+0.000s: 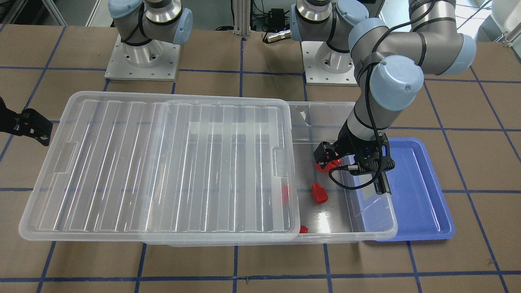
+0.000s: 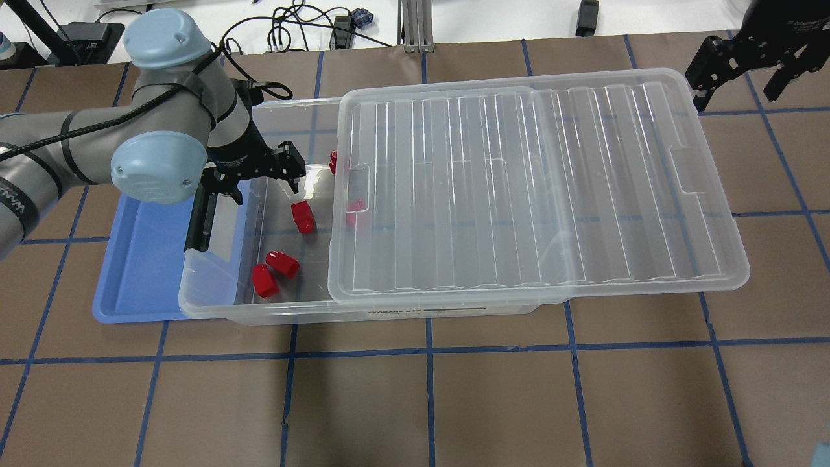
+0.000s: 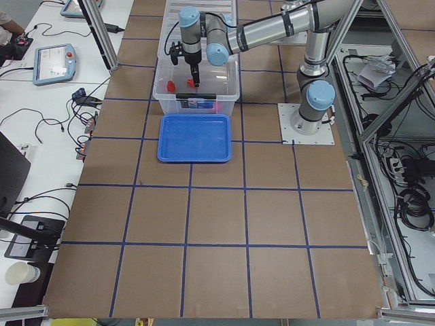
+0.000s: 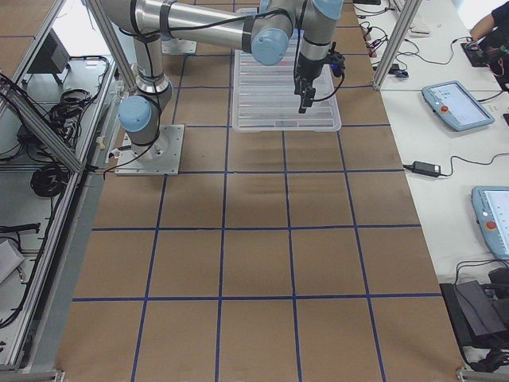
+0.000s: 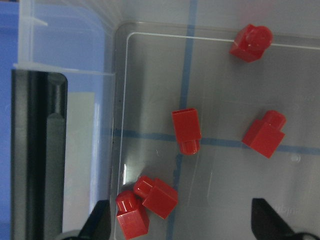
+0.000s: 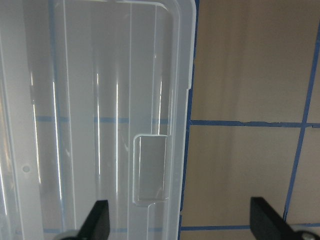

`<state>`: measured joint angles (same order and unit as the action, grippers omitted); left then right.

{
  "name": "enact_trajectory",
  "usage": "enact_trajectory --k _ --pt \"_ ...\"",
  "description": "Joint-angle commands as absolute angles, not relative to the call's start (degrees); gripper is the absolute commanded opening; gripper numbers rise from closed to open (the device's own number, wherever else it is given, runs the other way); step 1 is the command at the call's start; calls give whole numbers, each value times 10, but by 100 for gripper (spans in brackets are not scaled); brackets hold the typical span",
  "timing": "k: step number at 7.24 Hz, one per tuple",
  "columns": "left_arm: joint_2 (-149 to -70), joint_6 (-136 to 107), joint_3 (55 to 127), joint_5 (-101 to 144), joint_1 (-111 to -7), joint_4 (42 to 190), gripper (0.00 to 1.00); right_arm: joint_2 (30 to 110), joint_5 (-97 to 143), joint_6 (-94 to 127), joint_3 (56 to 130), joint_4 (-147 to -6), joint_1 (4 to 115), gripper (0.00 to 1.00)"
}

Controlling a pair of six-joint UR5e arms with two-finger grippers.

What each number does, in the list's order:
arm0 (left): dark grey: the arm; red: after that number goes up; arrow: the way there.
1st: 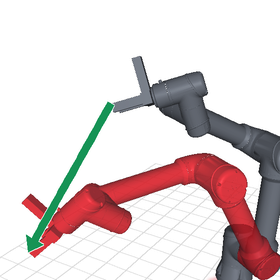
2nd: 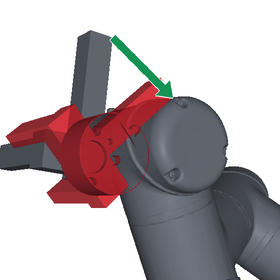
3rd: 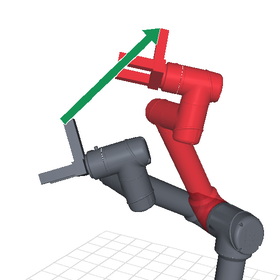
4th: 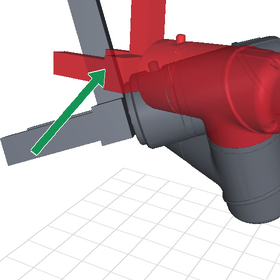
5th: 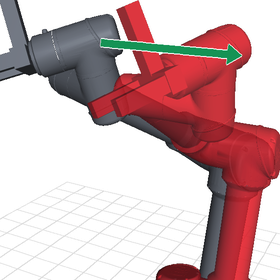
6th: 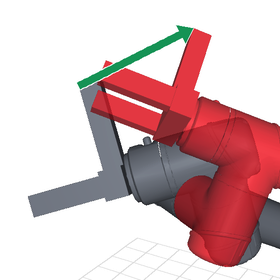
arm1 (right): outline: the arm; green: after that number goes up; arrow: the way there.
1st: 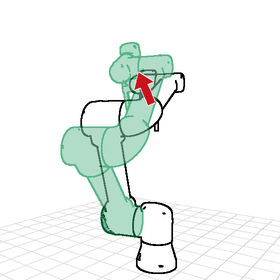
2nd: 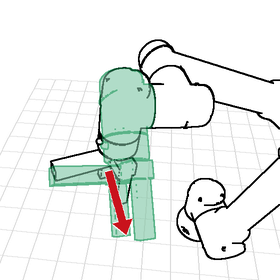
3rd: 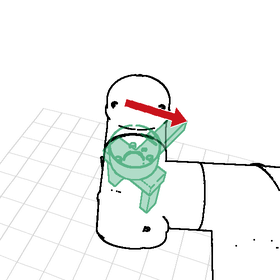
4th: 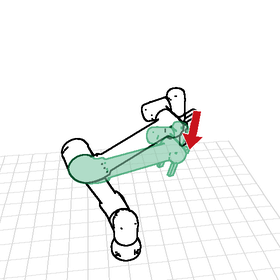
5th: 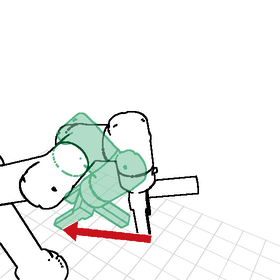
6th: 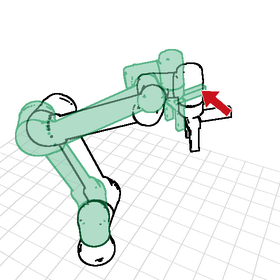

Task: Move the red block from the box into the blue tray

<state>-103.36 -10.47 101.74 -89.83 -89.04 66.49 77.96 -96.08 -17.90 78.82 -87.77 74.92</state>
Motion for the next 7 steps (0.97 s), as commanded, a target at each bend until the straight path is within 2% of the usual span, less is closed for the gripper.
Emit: enact_trajectory --k 1,7 --pt "-1069 -113 1029 -899 -899 623 100 780 -958 -177 786 -882 748 100" --pt "-1128 -63 1050 -899 -896 536 100 780 -966 -176 795 -875 748 100"
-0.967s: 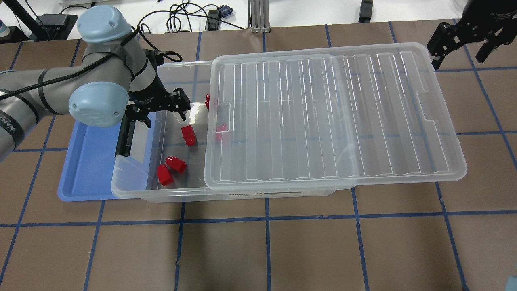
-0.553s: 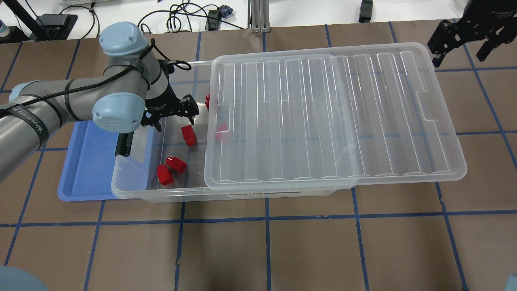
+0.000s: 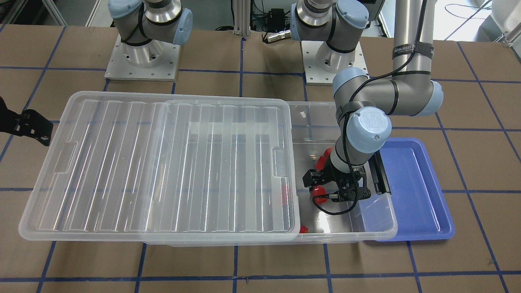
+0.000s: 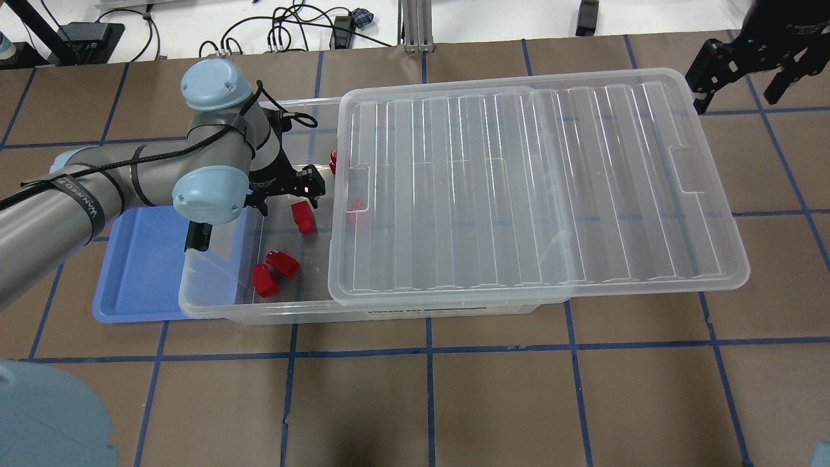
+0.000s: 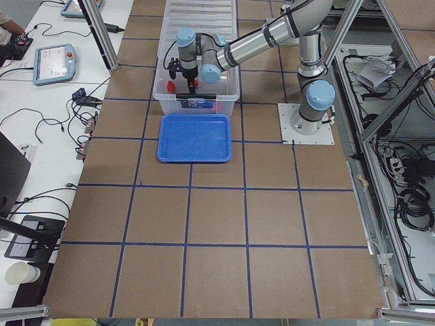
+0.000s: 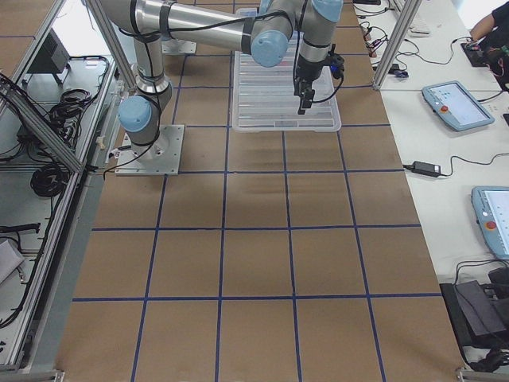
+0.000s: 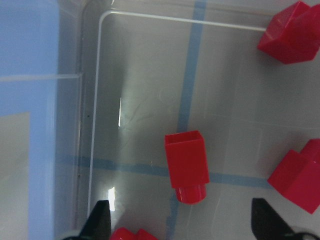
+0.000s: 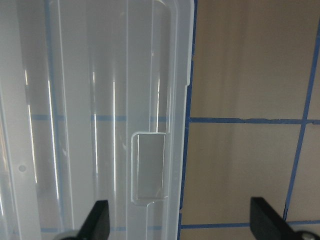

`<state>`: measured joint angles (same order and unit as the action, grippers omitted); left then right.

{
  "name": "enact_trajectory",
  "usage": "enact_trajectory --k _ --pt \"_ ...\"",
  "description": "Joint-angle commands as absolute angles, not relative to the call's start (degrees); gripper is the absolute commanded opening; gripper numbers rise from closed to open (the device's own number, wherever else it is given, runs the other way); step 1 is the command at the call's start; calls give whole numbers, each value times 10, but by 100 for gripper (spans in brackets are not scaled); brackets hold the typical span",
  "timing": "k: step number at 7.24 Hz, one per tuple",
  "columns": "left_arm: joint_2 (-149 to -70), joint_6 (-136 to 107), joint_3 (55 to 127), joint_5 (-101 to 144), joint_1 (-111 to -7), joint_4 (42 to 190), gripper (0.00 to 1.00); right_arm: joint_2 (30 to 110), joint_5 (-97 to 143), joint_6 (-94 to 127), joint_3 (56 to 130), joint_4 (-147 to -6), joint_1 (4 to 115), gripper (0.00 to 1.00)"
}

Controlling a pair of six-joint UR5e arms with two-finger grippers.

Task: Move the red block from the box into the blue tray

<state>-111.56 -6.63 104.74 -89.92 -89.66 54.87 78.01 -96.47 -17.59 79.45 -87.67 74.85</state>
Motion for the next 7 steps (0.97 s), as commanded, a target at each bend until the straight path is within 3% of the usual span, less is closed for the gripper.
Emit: enact_trajectory --k 1,3,4,5,7 --pt "-1131 -58 1052 -900 -895 527 100 780 -966 -176 794 -881 748 100" --pt "-1149 -55 1063 -899 -895 482 97 780 -966 -176 795 -879 748 100" --pt "-1160 -51 1062 -897 -895 468 79 780 -967 -176 795 -875 748 100" --pt "-1162 -49 1065 -898 -895 475 32 780 -967 -176 795 -873 748 100" --pt "-1153 -50 1057 -879 -891 499 7 780 -967 -173 795 -873 748 100"
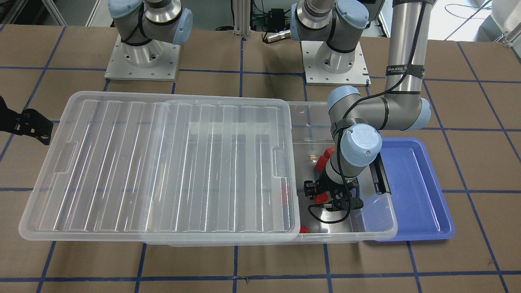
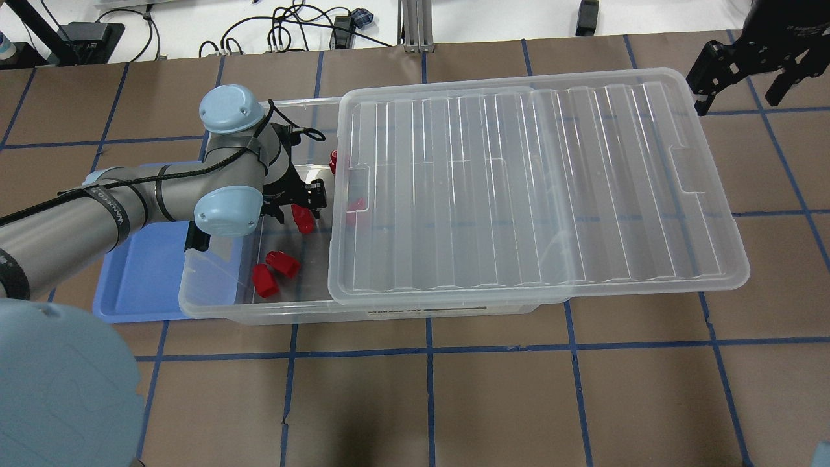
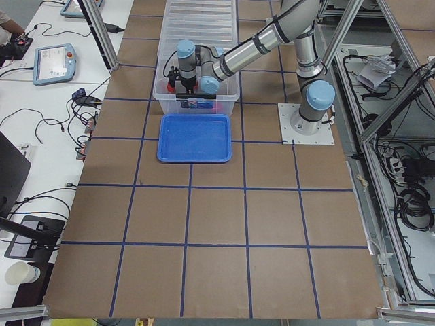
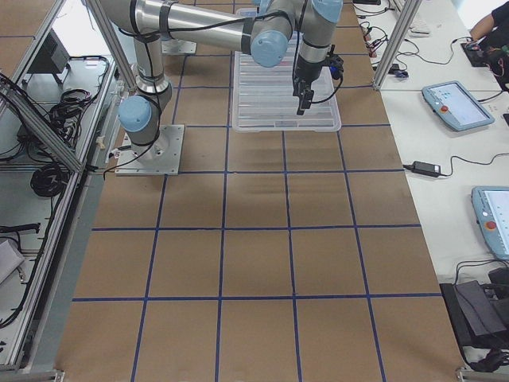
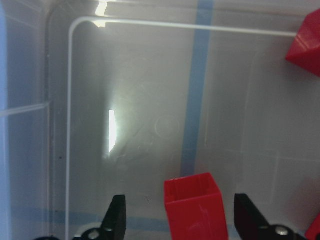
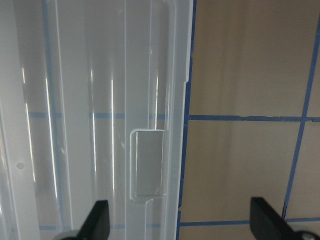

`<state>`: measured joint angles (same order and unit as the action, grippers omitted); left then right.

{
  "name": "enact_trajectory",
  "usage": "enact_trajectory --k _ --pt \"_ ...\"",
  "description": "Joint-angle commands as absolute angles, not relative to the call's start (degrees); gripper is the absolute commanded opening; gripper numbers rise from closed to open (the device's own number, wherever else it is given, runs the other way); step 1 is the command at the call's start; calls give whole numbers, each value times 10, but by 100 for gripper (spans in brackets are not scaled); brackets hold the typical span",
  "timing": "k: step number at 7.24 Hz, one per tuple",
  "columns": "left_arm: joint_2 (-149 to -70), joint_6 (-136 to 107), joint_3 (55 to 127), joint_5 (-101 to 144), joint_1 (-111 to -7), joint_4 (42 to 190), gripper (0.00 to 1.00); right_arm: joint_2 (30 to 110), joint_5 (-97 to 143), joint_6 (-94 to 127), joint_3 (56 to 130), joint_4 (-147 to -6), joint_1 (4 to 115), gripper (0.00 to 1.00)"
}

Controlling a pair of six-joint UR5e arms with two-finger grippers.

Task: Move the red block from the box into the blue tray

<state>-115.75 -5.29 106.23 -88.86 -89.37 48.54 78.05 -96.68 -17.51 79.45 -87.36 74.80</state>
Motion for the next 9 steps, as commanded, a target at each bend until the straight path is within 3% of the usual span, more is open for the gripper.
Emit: enact_trajectory --k 1,3,9 --pt "-1146 -50 1056 -878 -889 511 3 781 -967 -162 795 -871 748 100" --pt "-1132 -47 1052 -870 -883 531 0 781 -967 -158 795 -870 749 100" --pt "-1025 -43 921 -879 -869 771 0 787 -966 -157 795 -872 749 100"
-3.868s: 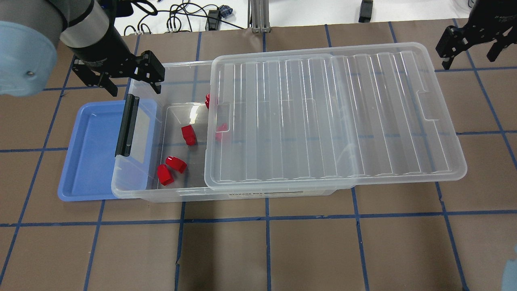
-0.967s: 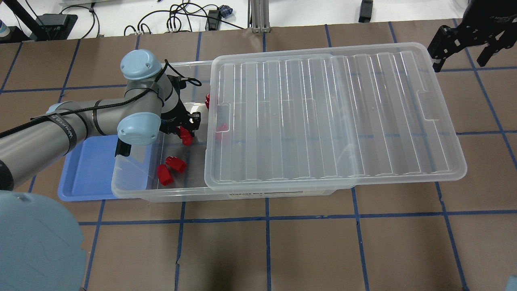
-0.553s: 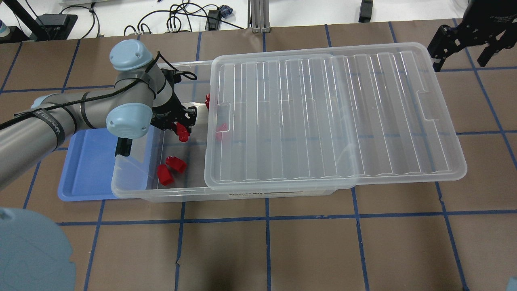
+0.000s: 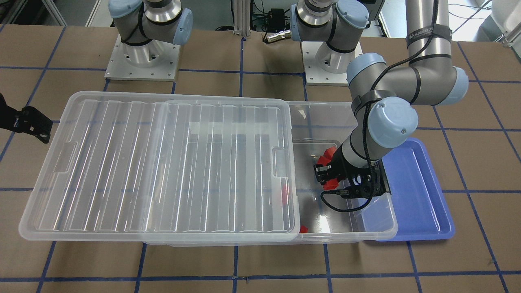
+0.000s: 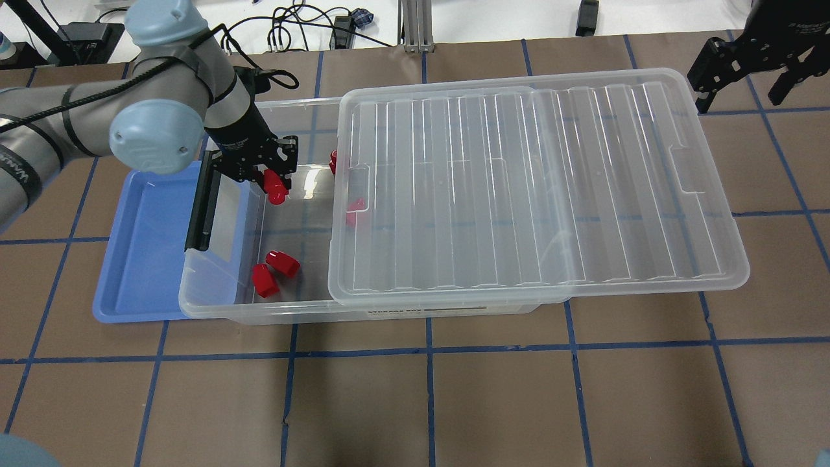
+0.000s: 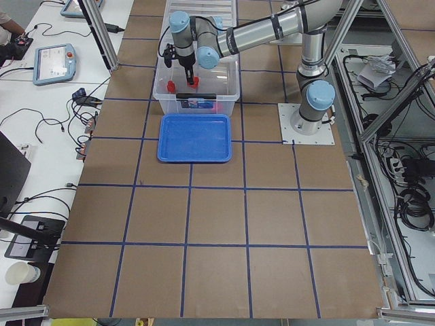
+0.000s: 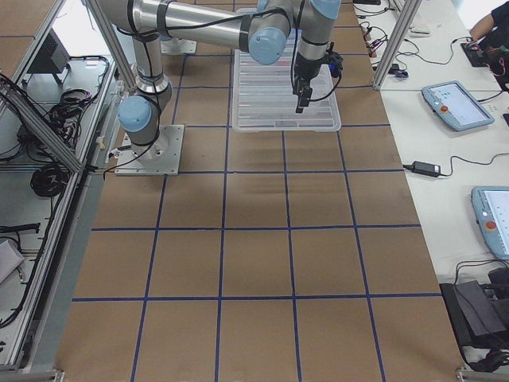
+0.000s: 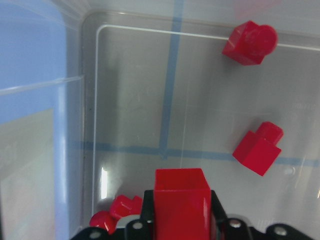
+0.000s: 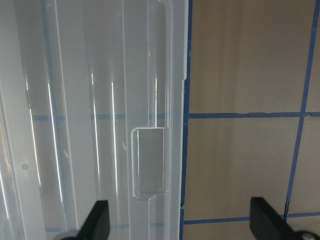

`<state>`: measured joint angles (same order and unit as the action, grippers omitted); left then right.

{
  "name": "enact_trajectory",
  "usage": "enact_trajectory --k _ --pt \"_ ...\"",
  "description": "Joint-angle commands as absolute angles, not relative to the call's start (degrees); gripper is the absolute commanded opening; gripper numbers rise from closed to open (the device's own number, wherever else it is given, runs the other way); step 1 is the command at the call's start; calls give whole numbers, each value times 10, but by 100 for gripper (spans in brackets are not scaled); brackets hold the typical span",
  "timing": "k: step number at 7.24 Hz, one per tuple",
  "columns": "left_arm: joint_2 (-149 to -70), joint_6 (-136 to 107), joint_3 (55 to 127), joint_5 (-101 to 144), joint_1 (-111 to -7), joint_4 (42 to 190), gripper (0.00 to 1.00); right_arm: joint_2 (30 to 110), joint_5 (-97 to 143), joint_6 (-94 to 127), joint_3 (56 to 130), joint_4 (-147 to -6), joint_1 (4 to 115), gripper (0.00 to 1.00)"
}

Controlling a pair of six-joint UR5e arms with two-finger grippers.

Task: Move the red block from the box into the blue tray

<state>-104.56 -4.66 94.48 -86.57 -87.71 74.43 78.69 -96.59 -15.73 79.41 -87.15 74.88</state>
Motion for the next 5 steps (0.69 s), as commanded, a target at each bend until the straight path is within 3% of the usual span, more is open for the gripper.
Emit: enact_trajectory --k 1,5 --pt "-1018 -10 901 -885 -836 807 0 787 -966 -156 795 -872 749 100" --pt "-1033 250 909 -884 -660 832 0 788 -961 -156 793 -871 751 100"
